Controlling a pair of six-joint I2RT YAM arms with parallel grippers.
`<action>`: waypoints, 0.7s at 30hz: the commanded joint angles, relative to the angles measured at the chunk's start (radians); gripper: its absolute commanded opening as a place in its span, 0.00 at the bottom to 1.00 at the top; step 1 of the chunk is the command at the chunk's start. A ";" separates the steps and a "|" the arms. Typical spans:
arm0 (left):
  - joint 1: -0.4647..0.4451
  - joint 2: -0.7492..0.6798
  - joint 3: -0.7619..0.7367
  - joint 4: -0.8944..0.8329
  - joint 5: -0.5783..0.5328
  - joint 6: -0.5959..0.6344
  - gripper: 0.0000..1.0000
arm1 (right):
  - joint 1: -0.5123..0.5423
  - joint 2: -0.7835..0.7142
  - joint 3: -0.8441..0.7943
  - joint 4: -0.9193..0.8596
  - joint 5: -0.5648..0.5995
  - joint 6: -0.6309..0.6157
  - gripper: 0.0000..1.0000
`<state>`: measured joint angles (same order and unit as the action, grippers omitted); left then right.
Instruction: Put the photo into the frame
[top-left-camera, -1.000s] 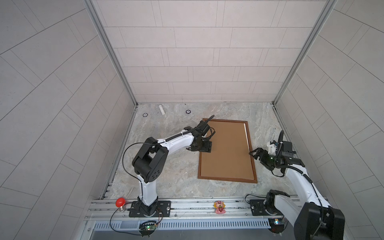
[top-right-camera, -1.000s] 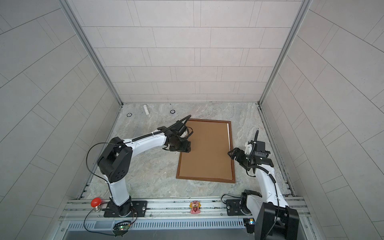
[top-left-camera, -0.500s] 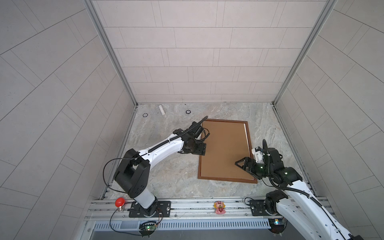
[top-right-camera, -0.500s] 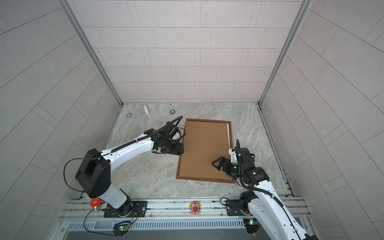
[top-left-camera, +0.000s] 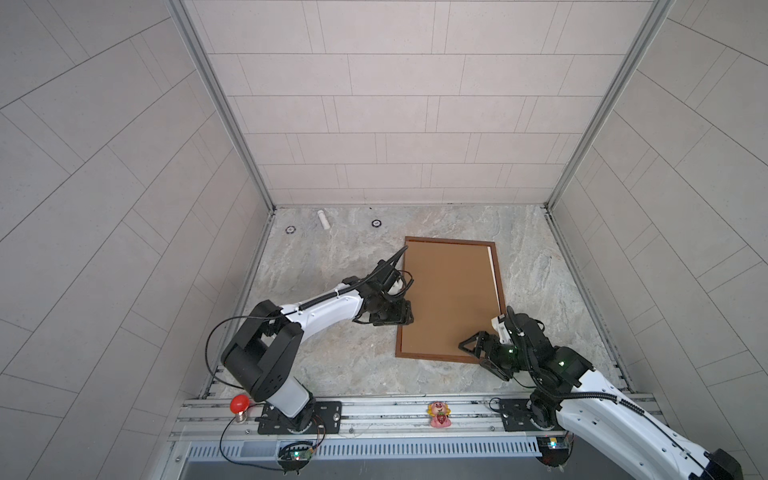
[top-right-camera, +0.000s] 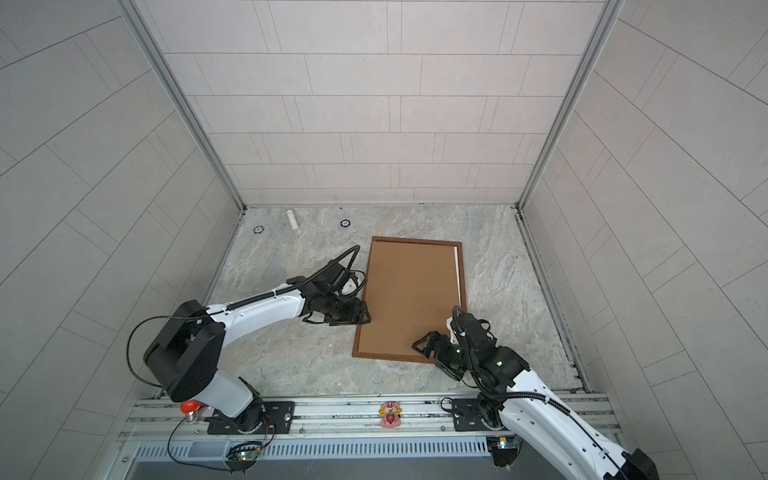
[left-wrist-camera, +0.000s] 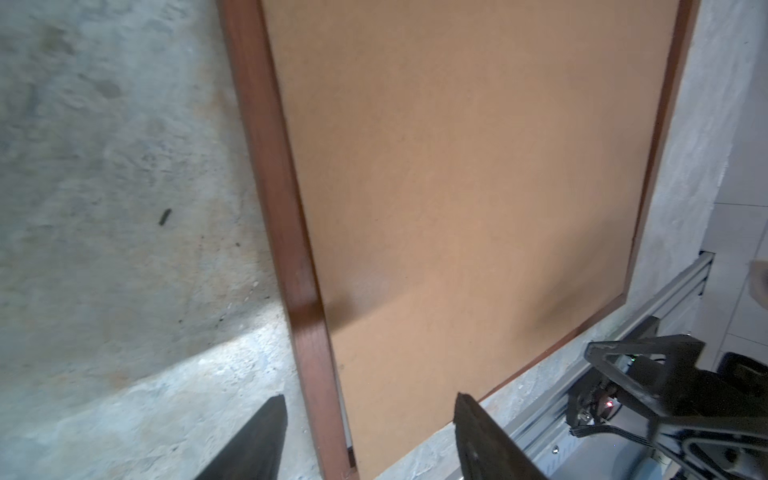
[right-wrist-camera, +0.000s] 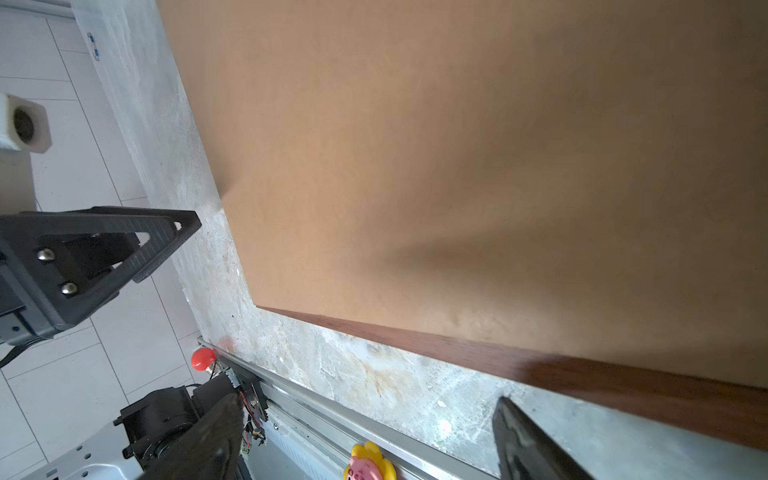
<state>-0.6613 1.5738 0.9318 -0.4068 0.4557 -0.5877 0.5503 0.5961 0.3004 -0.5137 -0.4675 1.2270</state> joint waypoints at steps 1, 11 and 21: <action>0.002 -0.031 -0.024 0.036 0.037 -0.027 0.70 | 0.006 0.004 -0.011 0.054 0.041 0.059 0.89; -0.025 -0.027 -0.060 0.069 0.048 -0.063 0.70 | 0.005 0.042 -0.041 0.128 0.059 0.091 0.89; -0.036 -0.021 -0.102 0.136 0.072 -0.100 0.67 | 0.005 0.005 -0.058 0.162 0.108 0.114 0.89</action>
<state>-0.6884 1.5669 0.8433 -0.3046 0.5098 -0.6720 0.5537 0.6170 0.2550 -0.3889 -0.4095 1.3045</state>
